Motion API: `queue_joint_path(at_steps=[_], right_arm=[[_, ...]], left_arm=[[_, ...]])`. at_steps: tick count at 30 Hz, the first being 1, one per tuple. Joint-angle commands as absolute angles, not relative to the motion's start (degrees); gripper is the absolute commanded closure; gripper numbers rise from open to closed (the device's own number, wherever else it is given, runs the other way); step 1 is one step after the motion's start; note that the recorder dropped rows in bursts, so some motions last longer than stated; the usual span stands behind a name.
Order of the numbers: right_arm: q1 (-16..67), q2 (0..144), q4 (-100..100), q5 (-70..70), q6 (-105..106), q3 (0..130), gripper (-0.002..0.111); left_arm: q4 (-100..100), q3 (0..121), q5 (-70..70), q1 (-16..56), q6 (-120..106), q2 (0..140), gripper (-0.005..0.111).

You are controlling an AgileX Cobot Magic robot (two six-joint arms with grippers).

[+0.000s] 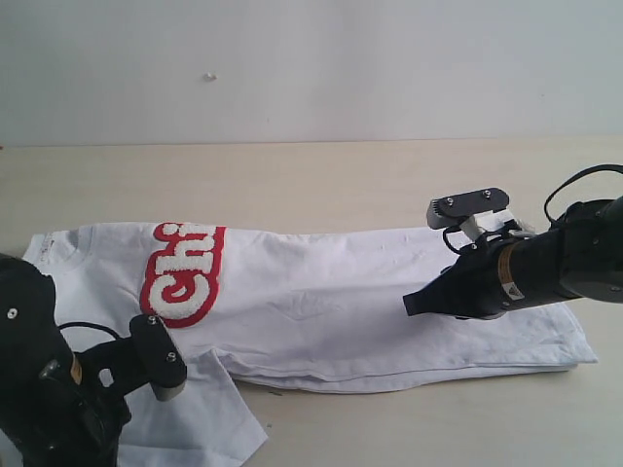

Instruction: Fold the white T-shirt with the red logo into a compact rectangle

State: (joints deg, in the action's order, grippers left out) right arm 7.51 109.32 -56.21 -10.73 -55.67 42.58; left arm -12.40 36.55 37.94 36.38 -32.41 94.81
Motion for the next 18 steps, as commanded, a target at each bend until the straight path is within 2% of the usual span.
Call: queue_joint_path(at_steps=[1,3,4,6,9,13,18], right_arm=[[7.36,108.76,-56.53,-10.94,-55.66,42.29,0.108],[7.36,108.76,-56.53,-10.94,-55.66,42.29,0.108],[7.36,108.76,-56.53,-10.94,-55.66,42.29,0.108],[7.36,108.76,-56.53,-10.94,-55.66,42.29,0.108],[7.36,108.76,-56.53,-10.94,-55.66,42.29,0.108],[7.36,108.76,-56.53,-10.94,-55.66,42.29,0.108],[7.36,108.76,-56.53,-10.94,-55.66,42.29,0.108]], left_arm=[[-15.26,36.23,37.72,36.74,-32.54,97.59,0.036],[-15.26,36.23,37.82,36.74,-32.54,98.44,0.041],[-15.26,36.23,37.97,36.74,-32.54,98.56,0.047],[-15.37,36.23,37.97,36.74,-32.54,98.56,0.067],[-15.65,36.23,38.43,36.74,-32.54,98.56,0.103],[-15.65,37.2,42.12,36.74,-32.94,98.56,0.107],[-15.65,43.01,56.34,36.74,-34.78,97.46,0.107]])
